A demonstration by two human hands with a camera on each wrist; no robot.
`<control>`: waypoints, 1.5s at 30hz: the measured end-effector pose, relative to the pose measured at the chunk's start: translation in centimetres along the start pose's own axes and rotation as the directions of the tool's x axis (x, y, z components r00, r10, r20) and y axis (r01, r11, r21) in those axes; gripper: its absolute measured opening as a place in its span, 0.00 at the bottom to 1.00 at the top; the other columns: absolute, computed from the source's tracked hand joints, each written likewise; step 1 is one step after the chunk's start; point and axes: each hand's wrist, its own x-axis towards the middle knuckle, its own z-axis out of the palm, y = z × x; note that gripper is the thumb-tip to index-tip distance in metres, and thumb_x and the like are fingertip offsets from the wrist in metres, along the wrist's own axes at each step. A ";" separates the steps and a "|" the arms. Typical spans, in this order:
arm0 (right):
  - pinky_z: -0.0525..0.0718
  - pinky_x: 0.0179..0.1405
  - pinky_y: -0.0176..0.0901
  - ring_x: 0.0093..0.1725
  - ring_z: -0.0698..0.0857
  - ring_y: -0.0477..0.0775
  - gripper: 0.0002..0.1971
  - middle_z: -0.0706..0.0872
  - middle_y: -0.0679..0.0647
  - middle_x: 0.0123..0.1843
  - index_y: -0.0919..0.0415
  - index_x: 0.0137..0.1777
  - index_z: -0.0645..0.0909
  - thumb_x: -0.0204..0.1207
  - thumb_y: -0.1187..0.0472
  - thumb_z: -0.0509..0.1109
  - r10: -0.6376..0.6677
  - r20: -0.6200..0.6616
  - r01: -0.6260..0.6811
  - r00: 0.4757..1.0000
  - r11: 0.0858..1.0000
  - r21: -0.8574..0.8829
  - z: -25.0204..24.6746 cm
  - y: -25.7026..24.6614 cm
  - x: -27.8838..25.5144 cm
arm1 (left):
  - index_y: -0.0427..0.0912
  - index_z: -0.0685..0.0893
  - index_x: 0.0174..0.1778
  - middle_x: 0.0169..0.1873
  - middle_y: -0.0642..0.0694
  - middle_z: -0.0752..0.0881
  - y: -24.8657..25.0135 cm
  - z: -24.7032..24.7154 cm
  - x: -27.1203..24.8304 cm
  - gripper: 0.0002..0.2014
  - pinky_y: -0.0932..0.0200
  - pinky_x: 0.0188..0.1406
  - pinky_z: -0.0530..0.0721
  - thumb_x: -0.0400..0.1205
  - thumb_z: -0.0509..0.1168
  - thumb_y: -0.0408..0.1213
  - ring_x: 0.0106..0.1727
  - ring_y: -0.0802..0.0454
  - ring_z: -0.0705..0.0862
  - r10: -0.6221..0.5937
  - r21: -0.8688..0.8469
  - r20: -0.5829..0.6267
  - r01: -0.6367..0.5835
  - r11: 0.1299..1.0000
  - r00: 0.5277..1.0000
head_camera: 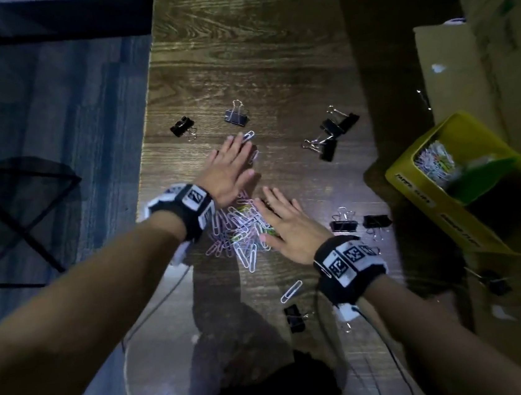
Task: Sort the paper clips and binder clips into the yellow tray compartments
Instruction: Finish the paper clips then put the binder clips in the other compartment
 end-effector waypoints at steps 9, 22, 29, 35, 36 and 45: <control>0.63 0.62 0.49 0.59 0.76 0.54 0.27 0.84 0.49 0.53 0.46 0.61 0.73 0.62 0.47 0.77 0.091 -0.449 -0.096 0.889 0.995 0.012 2.8 2.2 -7.4 | 0.44 0.45 0.81 0.81 0.50 0.40 1.6 2.0 -1.9 0.32 0.41 0.78 0.35 0.83 0.40 0.56 0.82 0.52 0.38 0.251 0.079 0.145 -0.264 0.961 0.957; 0.55 0.53 0.49 0.53 0.78 0.49 0.06 0.87 0.42 0.45 0.48 0.37 0.88 0.68 0.48 0.75 0.146 -0.232 -0.152 0.962 0.988 -0.009 4.0 -0.6 -5.5 | 0.48 0.50 0.82 0.82 0.51 0.46 1.5 8.1 -10.5 0.36 0.43 0.80 0.37 0.79 0.39 0.62 0.81 0.55 0.39 -0.120 -0.108 -0.142 0.105 0.989 0.983; 0.68 0.67 0.55 0.69 0.70 0.55 0.41 0.71 0.53 0.69 0.49 0.68 0.69 0.56 0.41 0.82 0.138 -0.251 -0.137 0.958 0.990 0.022 1.9 -0.6 -4.4 | 0.47 0.46 0.82 0.82 0.47 0.43 6.3 9.8 -12.3 0.40 0.42 0.81 0.42 0.78 0.40 0.68 0.83 0.49 0.41 -0.066 -0.207 -0.085 0.047 0.977 0.994; 0.68 0.73 0.58 0.73 0.63 0.61 0.59 0.62 0.60 0.75 0.50 0.82 0.51 0.56 0.39 0.82 0.185 -0.172 -0.196 0.968 0.979 -0.050 3.2 -2.8 -3.5 | 0.56 0.59 0.78 0.72 0.43 0.67 6.2 7.3 -12.9 0.41 0.41 0.60 0.79 0.71 0.65 0.64 0.66 0.41 0.70 -0.261 0.003 -0.162 0.265 0.964 0.952; 0.69 0.72 0.57 0.72 0.64 0.61 0.55 0.63 0.59 0.73 0.50 0.81 0.54 0.58 0.42 0.82 0.191 -0.173 -0.198 0.966 0.980 -0.021 3.4 -3.1 -3.5 | 0.56 0.61 0.77 0.70 0.43 0.68 6.4 7.2 -12.7 0.39 0.43 0.61 0.79 0.71 0.68 0.61 0.65 0.41 0.70 -0.264 0.000 -0.127 0.266 0.964 0.956; 0.82 0.59 0.50 0.58 0.84 0.65 0.20 0.83 0.64 0.60 0.59 0.67 0.80 0.75 0.69 0.70 0.234 -0.243 -0.204 0.941 0.968 0.143 3.9 -3.9 -4.1 | 0.44 0.87 0.56 0.51 0.42 0.84 7.4 7.3 -12.4 0.14 0.55 0.54 0.79 0.74 0.73 0.36 0.52 0.44 0.83 -0.217 -0.245 -0.194 0.168 0.955 0.957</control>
